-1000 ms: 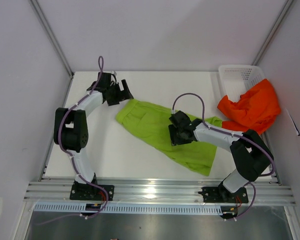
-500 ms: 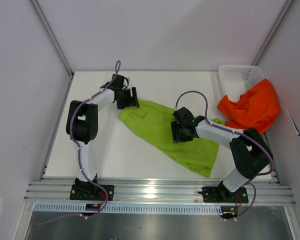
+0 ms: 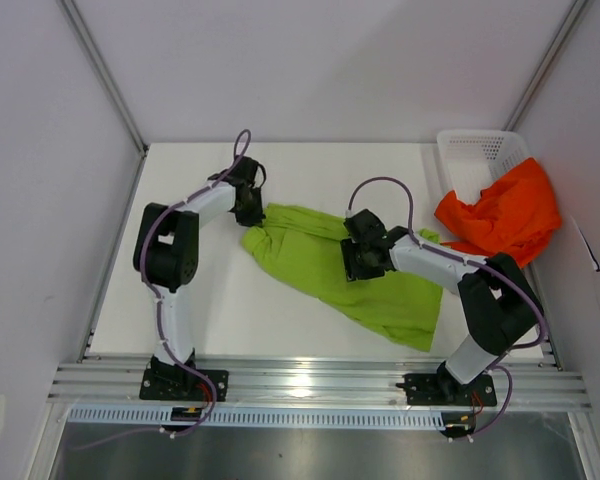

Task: Fold and stack the shorts
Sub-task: Fold the shorts

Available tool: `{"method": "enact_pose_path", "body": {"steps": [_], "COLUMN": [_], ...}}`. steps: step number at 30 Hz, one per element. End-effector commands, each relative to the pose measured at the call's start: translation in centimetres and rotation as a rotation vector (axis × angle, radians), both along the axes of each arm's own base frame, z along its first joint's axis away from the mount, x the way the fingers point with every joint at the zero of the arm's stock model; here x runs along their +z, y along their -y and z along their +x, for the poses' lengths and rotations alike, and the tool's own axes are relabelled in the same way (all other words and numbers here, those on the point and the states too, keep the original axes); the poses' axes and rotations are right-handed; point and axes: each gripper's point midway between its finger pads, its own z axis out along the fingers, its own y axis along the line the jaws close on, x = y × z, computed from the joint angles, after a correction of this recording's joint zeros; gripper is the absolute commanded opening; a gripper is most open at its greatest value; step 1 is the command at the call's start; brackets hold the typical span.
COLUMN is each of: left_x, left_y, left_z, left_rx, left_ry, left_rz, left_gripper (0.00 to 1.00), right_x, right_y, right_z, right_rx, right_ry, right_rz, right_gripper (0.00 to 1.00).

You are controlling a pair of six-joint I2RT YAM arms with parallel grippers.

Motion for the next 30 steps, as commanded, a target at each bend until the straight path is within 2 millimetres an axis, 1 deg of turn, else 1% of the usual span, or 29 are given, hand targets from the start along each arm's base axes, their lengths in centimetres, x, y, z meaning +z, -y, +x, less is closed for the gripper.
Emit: {"method": "enact_pose_path", "body": {"steps": [1, 2, 3, 4, 5, 6, 7, 8, 9, 10, 11, 12, 13, 14, 15, 16, 17, 18, 19, 21, 22, 24, 25, 26, 28, 29, 30], "left_x": [0.8, 1.2, 1.6, 1.7, 2.2, 2.8, 4.0, 3.9, 4.2, 6.2, 5.9, 6.6, 7.0, 7.7, 7.9, 7.9, 7.7, 7.7, 7.9, 7.2, 7.3, 6.7, 6.8, 6.7, 6.7, 6.8, 6.8], "left_y": [-5.4, -7.1, -8.3, -10.0, -11.9, -12.9, -14.3, -16.0, -17.0, -18.4, -19.1, -19.0, -18.6, -17.7, -17.4, -17.0, -16.4, -16.3, -16.3, -16.5, -16.6, -16.6, -17.8, -18.2, -18.6, -19.2, -19.4], "left_z": [-2.9, -3.0, -3.3, -4.6, -4.7, -4.9, -5.6, -6.7, -7.4, -7.5, -8.4, -8.2, -7.9, -7.2, -6.9, -6.7, -6.3, -6.1, -5.8, -5.7, -5.4, -5.2, -5.1, -5.0, -4.7, -4.7, -4.6], "left_rx": [0.144, 0.189, 0.229, 0.268, 0.323, 0.367, 0.416, 0.47, 0.525, 0.583, 0.611, 0.605, 0.586, 0.56, 0.544, 0.524, 0.501, 0.496, 0.497, 0.499, 0.5, 0.499, 0.528, 0.54, 0.546, 0.558, 0.562], "left_ry": [-0.001, 0.008, 0.017, 0.026, 0.04, 0.058, 0.095, 0.094, 0.107, 0.179, 0.182, 0.215, 0.243, 0.276, 0.283, 0.287, 0.283, 0.28, 0.282, 0.259, 0.261, 0.245, 0.247, 0.249, 0.263, 0.267, 0.27], "left_rz": [0.143, 0.153, 0.164, 0.19, 0.193, 0.19, 0.197, 0.214, 0.225, 0.252, 0.256, 0.241, 0.216, 0.162, 0.144, 0.125, 0.098, 0.094, 0.095, 0.115, 0.118, 0.124, 0.124, 0.121, 0.104, 0.098, 0.091], "left_gripper": [0.07, 0.07, 0.07, 0.07, 0.07, 0.07, 0.07, 0.07, 0.07, 0.07, 0.09, 0.12, 0.2, 0.26, 0.33, 0.51, 0.62, 0.71, 0.82, 0.87, 0.88, 0.89, 0.89, 0.89, 0.89, 0.89, 0.89], "right_x": [1.0, 1.1, 1.1, 1.0, 0.7, 0.6, 0.4, 0.1, -0.1, -0.1, 0.1, 0.6, 1.1, 1.6, 2.8, 3.5, 4.2, 5.4, 6.0, 6.8, 7.4, 7.7, 8.0, 8.2, 8.6, 8.7, 8.8], "right_y": [-1.2, -1.4, -1.6, -1.9, -2.4, -2.9, -3.6, -4.4, -5.4, -6.0, -6.6, -7.4, -7.6, -7.5, -7.2, -7.1, -7.0, -6.8, -6.0, -5.1, -4.2, -3.3, -2.9, -1.8, -1.6, -1.1, -0.9], "right_z": [1.7, 1.9, 2.1, 2.2, 2.5, 2.8, 2.6, 3.1, 2.8, 2.8, 2.9, 3.1, 3.3, 3.8, 4.7, 5.2, 5.6, 6.3, 7.3, 8.5, 10.0, 11.3, 12.0, 13.4, 14.9, 16.2, 16.8], "right_rx": [0.022, 0.025, 0.029, 0.033, 0.042, 0.05, 0.067, 0.075, 0.101, 0.115, 0.123, 0.125, 0.117, 0.106, 0.085, 0.079, 0.078, 0.08, 0.06, 0.049, 0.033, 0.018, 0.011, -0.01, -0.004, -0.011, -0.009], "right_ry": [0.032, 0.032, 0.032, 0.028, 0.018, 0.013, -0.006, -0.013, -0.014, -0.013, -0.007, 0.006, 0.017, 0.033, 0.059, 0.068, 0.079, 0.111, 0.129, 0.155, 0.181, 0.19, 0.199, 0.215, 0.243, 0.261, 0.269], "right_rz": [0.019, 0.024, 0.031, 0.038, 0.039, 0.048, 0.067, 0.062, 0.061, 0.058, 0.055, 0.065, 0.078, 0.091, 0.127, 0.149, 0.169, 0.177, 0.177, 0.17, 0.165, 0.162, 0.166, 0.164, 0.193, 0.195, 0.197], "right_gripper": [0.5, 0.5, 0.5, 0.5, 0.5, 0.5, 0.5, 0.49, 0.49, 0.49, 0.49, 0.49, 0.49, 0.49, 0.5, 0.5, 0.52, 0.54, 0.55, 0.57, 0.57, 0.57, 0.58, 0.58, 0.58, 0.58, 0.58]}}
